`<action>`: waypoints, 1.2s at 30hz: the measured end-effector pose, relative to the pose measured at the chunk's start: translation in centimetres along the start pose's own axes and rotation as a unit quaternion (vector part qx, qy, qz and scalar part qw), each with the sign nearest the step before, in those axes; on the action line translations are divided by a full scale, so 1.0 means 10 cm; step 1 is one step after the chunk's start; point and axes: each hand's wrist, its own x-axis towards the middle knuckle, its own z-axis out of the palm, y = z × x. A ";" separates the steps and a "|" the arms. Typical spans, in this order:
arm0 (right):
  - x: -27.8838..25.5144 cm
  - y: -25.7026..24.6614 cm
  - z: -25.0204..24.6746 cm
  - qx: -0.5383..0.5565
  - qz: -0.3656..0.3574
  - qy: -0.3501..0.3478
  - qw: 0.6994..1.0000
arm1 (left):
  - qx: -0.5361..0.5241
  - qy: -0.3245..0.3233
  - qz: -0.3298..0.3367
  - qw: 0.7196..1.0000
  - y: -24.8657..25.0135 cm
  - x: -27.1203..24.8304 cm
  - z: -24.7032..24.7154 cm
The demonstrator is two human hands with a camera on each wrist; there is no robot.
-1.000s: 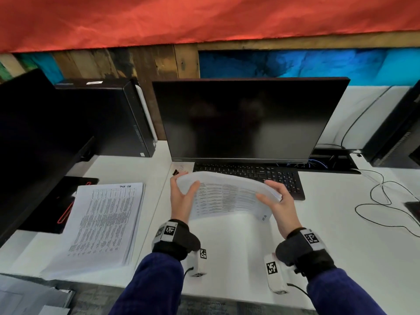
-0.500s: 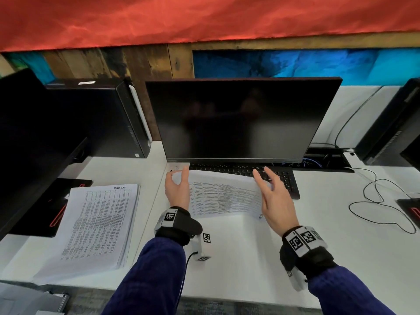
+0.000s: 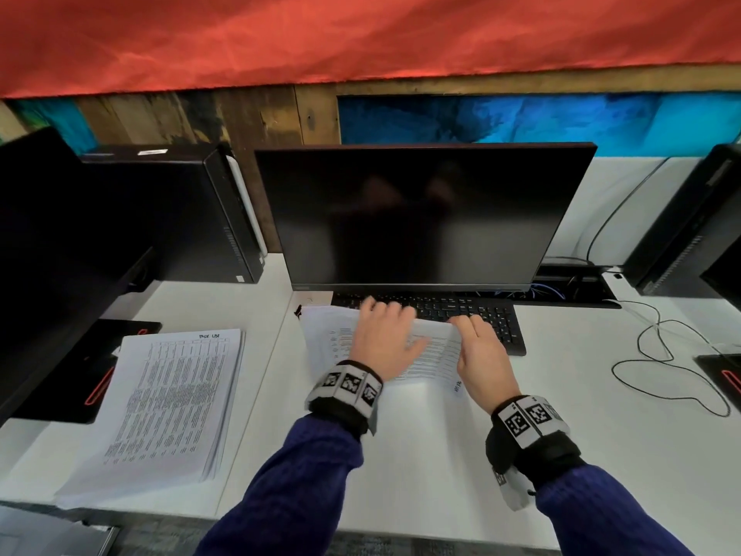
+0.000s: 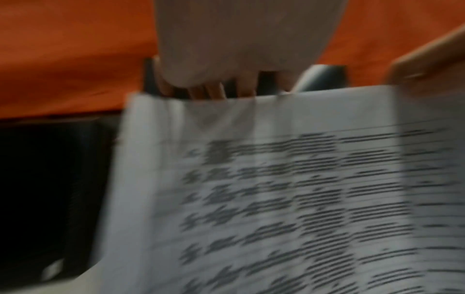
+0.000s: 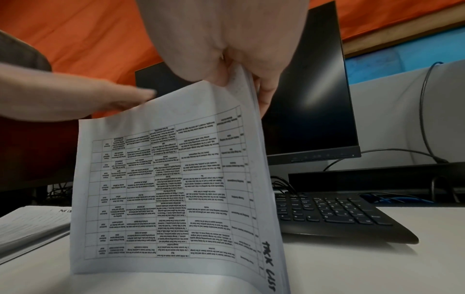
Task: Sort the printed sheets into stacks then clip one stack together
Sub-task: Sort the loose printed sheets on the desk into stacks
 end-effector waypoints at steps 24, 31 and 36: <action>0.25 -0.52 -0.11 0.575 0.219 -0.010 0.788 | -0.617 0.179 -0.241 0.727 -0.60 -0.42 -0.32; 0.14 -0.80 0.21 0.551 0.207 0.040 0.807 | -0.586 0.201 -0.281 0.733 -0.56 -0.56 -0.03; 0.19 -0.89 0.23 0.395 0.140 0.187 0.889 | -0.600 0.163 -0.297 0.725 -0.80 -0.52 0.10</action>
